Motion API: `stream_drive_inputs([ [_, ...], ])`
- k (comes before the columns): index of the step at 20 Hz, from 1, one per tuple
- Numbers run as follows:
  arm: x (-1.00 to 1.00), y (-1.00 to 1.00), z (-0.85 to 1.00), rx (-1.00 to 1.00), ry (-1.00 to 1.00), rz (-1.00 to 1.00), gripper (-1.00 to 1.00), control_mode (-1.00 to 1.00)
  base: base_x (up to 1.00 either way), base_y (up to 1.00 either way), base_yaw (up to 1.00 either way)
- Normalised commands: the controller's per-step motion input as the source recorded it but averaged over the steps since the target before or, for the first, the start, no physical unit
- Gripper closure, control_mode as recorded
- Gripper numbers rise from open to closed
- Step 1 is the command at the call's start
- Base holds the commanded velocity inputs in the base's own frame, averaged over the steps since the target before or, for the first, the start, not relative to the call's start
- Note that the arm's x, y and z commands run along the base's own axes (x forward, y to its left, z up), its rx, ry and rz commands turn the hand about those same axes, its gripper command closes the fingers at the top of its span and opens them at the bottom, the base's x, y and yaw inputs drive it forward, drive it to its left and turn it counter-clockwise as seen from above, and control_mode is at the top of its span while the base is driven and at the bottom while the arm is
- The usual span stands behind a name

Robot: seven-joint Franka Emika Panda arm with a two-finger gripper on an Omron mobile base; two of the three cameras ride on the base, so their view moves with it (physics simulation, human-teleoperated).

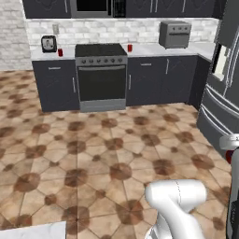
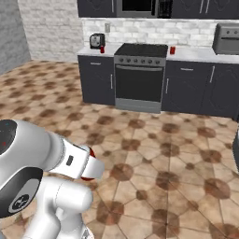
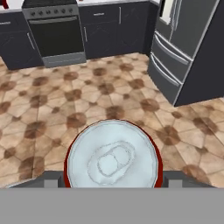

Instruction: Four empty soda cans are scattered around the kitchen. Gather all the cans and cluster them next to the stove for recycling.

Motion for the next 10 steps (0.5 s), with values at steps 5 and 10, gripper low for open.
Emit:
stream_drive_inputs([
  [5, 0.0, 0.0, 0.0, 0.0, 0.0, 0.0, 1.0, 1.0, 0.87, -0.13, 0.04],
  [10, 0.0, 0.0, 0.0, 0.0, 0.0, 0.0, 1.0, 1.0, 0.93, -0.19, 0.02],
])
